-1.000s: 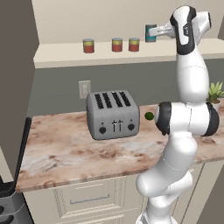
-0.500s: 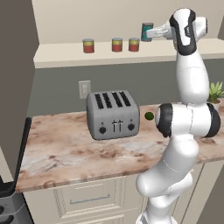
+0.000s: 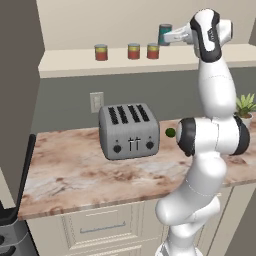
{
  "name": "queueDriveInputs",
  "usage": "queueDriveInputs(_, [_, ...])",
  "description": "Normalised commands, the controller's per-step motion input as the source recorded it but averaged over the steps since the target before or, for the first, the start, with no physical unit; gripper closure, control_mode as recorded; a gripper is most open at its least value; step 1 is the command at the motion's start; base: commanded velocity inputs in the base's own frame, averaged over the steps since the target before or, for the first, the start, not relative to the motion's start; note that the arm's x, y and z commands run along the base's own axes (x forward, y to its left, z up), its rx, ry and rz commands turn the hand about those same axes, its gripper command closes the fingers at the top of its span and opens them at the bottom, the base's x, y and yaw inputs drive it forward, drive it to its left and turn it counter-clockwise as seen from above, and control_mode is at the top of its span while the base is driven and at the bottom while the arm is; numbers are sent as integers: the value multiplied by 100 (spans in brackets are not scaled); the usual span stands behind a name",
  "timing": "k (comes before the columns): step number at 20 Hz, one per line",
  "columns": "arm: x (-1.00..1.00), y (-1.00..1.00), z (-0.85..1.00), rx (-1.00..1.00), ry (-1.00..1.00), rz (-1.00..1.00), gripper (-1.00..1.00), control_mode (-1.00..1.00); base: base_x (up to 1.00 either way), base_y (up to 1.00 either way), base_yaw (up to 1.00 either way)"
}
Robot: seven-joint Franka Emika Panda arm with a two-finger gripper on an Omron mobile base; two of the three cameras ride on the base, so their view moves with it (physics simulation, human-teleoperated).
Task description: Stack two cans on top of the other two cans in the cabinet.
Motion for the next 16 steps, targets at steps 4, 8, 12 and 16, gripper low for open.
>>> queueDriveInputs(4, [17,1,0,0,0,0,100,-100,0,0,0])
queueDriveInputs(8, [16,3,0,0,0,0,100,-100,0,0,0])
queueDriveInputs(12, [29,4,0,0,0,0,100,-100,0,0,0])
queueDriveInputs(16, [27,23,0,0,0,2,100,-100,0,0,0])
